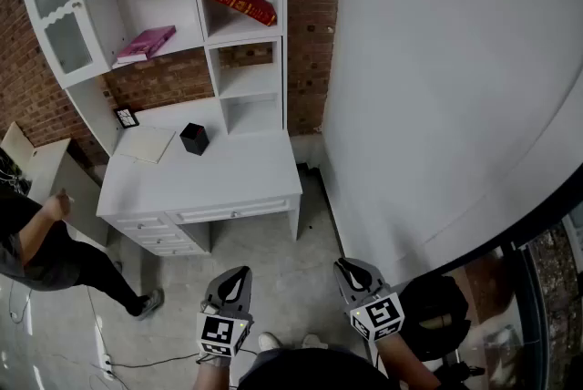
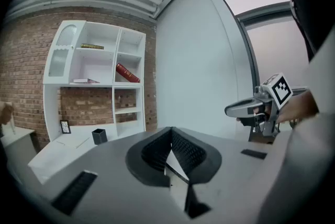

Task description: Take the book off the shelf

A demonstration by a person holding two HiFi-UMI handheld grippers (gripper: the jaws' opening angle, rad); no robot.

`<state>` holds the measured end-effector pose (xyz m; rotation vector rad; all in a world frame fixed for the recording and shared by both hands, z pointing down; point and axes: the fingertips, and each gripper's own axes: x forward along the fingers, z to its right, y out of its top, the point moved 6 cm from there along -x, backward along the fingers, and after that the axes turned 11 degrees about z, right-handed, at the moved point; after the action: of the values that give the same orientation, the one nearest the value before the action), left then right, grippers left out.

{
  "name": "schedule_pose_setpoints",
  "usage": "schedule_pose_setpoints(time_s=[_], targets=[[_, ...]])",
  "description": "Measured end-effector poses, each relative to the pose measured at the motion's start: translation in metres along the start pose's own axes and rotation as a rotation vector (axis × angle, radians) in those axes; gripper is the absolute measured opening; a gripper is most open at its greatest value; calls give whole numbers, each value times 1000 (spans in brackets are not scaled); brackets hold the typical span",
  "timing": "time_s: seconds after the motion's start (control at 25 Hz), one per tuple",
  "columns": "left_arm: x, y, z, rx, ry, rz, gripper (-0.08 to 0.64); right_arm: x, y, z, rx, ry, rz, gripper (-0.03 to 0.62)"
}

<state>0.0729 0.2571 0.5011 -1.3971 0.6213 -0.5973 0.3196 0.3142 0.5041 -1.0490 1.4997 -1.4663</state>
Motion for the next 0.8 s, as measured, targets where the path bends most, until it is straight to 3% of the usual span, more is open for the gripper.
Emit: schedule_pose_setpoints(time_s=[0.32, 0.8], targets=[[-5, -4, -15, 5, -46, -11, 9, 12, 2, -17, 14, -29, 3, 31], [-34, -17, -63, -27, -53, -1, 9, 40, 7, -51, 5, -84, 11, 31]])
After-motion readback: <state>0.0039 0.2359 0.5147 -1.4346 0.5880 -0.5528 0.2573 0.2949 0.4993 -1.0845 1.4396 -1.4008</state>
